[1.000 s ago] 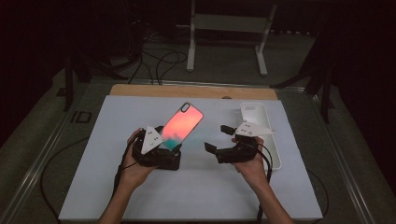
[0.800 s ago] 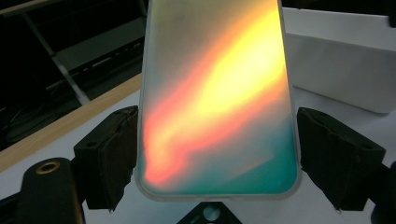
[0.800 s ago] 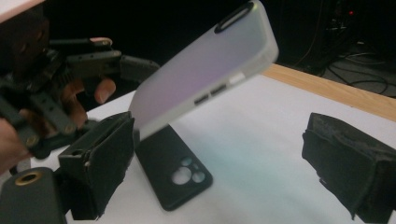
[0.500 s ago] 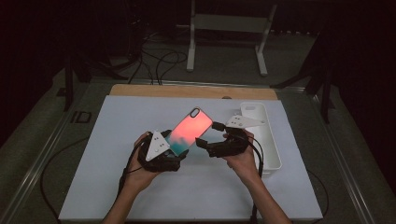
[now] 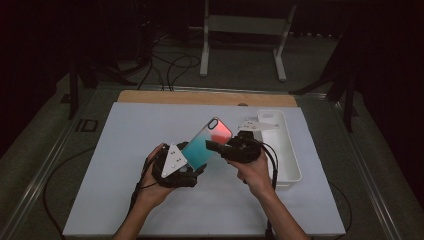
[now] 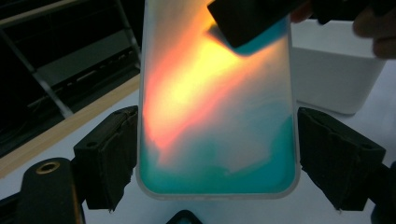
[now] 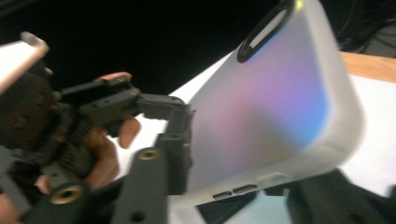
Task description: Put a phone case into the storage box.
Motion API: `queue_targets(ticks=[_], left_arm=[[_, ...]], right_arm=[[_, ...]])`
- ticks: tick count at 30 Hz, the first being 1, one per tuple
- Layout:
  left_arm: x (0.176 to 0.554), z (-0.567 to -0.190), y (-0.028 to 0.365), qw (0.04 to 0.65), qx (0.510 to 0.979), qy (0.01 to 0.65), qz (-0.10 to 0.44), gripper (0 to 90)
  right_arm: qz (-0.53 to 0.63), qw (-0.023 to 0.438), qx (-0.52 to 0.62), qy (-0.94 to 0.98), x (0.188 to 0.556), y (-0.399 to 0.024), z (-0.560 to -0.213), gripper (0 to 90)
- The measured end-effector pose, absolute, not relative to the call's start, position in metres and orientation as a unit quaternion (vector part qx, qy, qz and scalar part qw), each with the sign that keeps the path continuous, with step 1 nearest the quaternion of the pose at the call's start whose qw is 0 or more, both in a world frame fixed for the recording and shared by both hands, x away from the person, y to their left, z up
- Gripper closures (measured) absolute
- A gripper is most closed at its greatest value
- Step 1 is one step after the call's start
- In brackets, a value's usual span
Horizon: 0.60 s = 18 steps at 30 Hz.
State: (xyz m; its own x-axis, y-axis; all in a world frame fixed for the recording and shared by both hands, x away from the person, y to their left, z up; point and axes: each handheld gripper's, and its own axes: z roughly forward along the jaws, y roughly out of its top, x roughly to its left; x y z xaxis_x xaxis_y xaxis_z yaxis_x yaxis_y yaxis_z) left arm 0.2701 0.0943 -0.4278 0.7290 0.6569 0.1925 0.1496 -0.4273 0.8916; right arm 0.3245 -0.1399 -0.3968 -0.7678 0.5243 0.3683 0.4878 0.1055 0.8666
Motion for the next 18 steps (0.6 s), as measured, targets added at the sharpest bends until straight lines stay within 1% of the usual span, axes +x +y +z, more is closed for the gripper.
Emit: queue_targets(ticks=[2, 5, 9, 11, 12, 13, 18], left_arm=[[0.2714, -0.4300, 0.0932, 0.467, 0.805, 0.254, 0.263, 17.0], [0.2717, -0.4308, 0.0920, 0.461, 0.808, 0.253, 0.266, 17.0], [0.2731, -0.4309, 0.0911, 0.453, 0.814, 0.257, 0.256, 16.8], [0.2716, -0.4317, 0.0889, 0.445, 0.814, 0.258, 0.271, 16.6], [0.2715, -0.4321, 0.0881, 0.443, 0.815, 0.258, 0.269, 16.4], [0.2719, -0.4324, 0.0876, 0.443, 0.817, 0.258, 0.265, 16.7], [0.2755, -0.4314, 0.0910, 0.445, 0.818, 0.269, 0.246, 9.6]], right_arm=[[0.582, 0.001, 0.336, 0.740, 0.3240, -0.1396, -0.3959, 77.2], [0.581, -0.006, 0.331, 0.744, 0.3226, -0.1375, -0.3948, 81.3], [0.577, -0.005, 0.326, 0.749, 0.3202, -0.1346, -0.3932, 82.2], [0.574, -0.003, 0.326, 0.751, 0.3195, -0.1326, -0.3940, 82.8], [0.574, -0.003, 0.325, 0.751, 0.3195, -0.1322, -0.3943, 85.9], [0.578, -0.005, 0.325, 0.749, 0.3194, -0.1321, -0.3943, 86.4], [0.576, 0.004, 0.321, 0.752, 0.3178, -0.1319, -0.3931, 86.7]])
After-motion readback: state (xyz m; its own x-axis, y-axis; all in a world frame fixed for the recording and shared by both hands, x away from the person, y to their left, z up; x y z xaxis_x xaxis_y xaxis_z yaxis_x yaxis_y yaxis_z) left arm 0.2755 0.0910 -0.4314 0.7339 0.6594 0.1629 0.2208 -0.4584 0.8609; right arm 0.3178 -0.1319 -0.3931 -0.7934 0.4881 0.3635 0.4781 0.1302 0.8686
